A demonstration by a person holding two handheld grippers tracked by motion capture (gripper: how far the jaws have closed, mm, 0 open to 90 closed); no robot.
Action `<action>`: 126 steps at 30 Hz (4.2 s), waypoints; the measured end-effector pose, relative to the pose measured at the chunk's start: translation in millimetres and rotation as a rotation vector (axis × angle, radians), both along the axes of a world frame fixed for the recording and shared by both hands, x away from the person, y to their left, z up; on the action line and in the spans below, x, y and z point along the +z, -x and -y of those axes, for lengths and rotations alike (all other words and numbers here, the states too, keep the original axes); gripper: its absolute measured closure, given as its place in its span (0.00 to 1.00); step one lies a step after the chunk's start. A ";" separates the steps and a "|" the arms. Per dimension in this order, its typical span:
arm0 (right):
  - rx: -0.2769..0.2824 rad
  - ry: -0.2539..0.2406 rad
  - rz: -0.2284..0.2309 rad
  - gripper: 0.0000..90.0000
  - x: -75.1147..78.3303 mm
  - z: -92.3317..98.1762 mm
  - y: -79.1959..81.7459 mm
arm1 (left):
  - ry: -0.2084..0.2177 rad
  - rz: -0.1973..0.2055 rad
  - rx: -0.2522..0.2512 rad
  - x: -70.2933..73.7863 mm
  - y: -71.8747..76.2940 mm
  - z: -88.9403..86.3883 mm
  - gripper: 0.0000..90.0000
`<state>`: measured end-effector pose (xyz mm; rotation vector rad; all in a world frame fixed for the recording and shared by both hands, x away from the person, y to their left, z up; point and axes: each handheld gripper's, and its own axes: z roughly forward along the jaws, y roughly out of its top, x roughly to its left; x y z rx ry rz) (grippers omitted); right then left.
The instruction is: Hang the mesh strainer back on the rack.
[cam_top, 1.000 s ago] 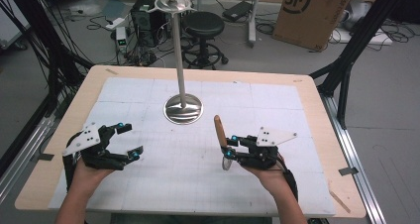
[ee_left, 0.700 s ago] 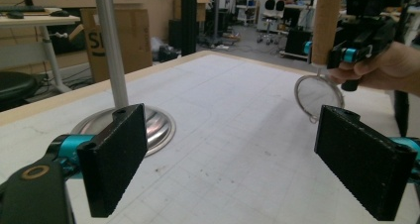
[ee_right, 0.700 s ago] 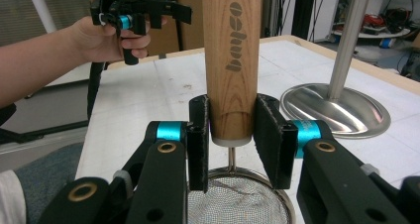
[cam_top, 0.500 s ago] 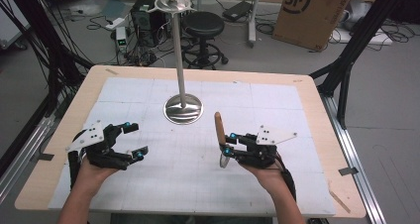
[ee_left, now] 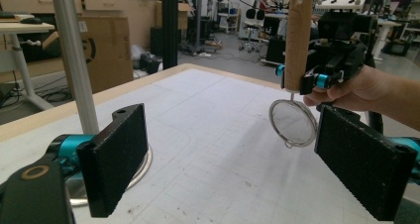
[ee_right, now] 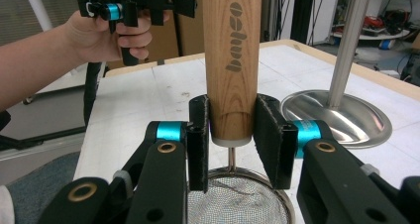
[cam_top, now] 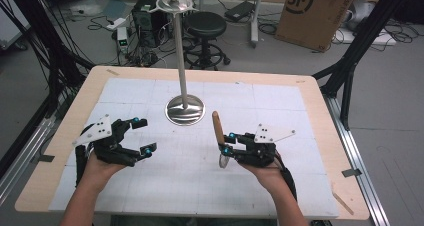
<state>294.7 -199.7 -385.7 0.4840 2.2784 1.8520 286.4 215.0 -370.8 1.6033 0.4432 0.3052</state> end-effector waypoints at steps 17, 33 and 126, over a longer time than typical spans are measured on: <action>0.035 0.009 -0.005 0.76 6.7 -18.2 -10.4 | -0.012 0.006 -0.050 14.1 -11.8 31.5 0.15; 0.065 0.030 0.001 0.76 10.3 -34.8 -11.3 | -0.029 0.007 -0.115 22.4 -14.6 66.8 0.15; 0.111 0.022 0.005 0.53 13.7 -55.2 -8.2 | -0.009 0.044 -0.238 35.3 -17.7 92.7 0.76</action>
